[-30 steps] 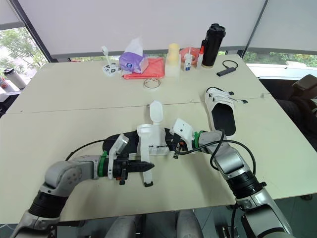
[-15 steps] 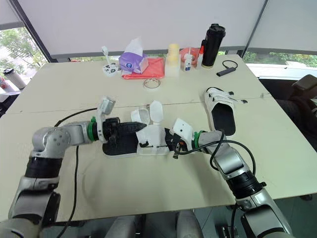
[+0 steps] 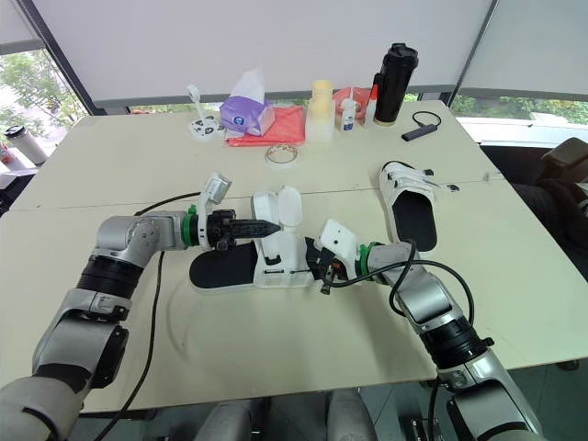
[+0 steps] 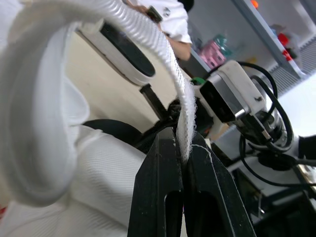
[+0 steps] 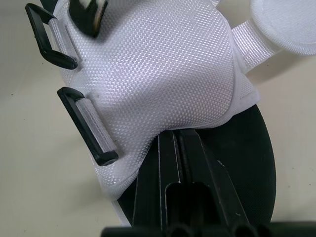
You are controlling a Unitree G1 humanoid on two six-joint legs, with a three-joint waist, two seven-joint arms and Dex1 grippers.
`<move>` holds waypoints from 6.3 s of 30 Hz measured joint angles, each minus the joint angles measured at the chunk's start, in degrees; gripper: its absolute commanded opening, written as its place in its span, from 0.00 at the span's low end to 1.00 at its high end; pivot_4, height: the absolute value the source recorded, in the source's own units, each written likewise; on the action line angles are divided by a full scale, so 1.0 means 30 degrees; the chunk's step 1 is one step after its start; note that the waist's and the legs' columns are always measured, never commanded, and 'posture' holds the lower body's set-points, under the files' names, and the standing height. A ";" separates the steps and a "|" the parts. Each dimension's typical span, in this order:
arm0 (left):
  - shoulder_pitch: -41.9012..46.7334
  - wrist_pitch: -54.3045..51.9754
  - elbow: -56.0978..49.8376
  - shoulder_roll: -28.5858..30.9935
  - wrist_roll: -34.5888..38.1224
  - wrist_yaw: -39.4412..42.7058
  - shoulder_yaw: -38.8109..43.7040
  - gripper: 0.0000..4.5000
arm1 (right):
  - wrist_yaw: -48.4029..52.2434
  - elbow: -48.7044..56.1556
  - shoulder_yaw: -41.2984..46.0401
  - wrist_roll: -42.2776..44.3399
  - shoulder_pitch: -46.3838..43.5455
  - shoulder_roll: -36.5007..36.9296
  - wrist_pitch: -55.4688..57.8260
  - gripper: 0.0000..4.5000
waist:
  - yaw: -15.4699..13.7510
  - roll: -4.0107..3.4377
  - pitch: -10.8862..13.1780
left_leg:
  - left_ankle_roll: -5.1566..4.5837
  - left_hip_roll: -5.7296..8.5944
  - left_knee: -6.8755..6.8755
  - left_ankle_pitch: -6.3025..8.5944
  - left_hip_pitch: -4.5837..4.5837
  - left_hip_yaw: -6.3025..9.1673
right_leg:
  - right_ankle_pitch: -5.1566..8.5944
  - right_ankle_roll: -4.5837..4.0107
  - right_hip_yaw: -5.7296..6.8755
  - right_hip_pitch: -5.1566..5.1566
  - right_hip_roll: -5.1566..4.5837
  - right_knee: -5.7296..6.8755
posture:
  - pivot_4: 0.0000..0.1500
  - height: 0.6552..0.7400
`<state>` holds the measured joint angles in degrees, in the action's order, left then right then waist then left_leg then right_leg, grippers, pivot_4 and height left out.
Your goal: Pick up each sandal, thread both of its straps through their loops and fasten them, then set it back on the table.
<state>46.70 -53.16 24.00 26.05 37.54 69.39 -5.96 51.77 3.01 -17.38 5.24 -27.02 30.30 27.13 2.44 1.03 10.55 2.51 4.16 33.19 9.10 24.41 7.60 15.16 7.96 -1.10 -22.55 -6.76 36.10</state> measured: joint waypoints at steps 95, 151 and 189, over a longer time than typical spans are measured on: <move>-1.1606 0.3909 -1.0928 0.0801 -0.1779 -0.3264 -0.0659 0.99 | -0.0187 0.0281 -0.0005 -0.0157 0.0123 0.0072 0.0177 0.00 | -0.0133 -0.0010 -0.0012 | 0.0044 -0.0021 -0.0034 0.0028 -0.0004 0.0066 | 0.0005 -0.0045 -0.0014 -0.0004 -0.0030 -0.0017 | 1.00 0.88; -0.6316 -0.0211 -1.1342 0.0978 0.5556 -0.3837 0.2091 0.02 | -0.0109 0.0390 -0.0053 -0.0171 0.0070 0.0019 0.0187 0.00 | -0.0063 -0.0011 -0.0011 | 0.0000 -0.0026 -0.0059 0.0002 0.0042 0.0056 | 0.0022 -0.0063 0.0017 -0.0056 -0.0027 -0.0037 | 1.00 0.88; -0.2842 0.1742 -0.2514 -0.0002 0.1394 -0.6326 0.4497 0.62 | -0.0405 0.0383 -0.0073 -0.0184 0.0030 0.0012 0.0192 0.00 | -0.0046 -0.0002 -0.0012 | 0.0016 -0.0003 -0.0035 -0.0011 0.0018 0.0014 | -0.0012 -0.0004 0.0039 -0.0031 -0.0004 -0.0005 | 1.00 0.88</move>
<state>38.17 -47.94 16.46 26.05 41.72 50.41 7.53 50.55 4.16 -17.59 4.69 -26.94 30.33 27.71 2.30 1.02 10.51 2.56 4.15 33.08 9.06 24.47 7.64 15.12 7.95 -0.99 -22.64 -6.77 36.09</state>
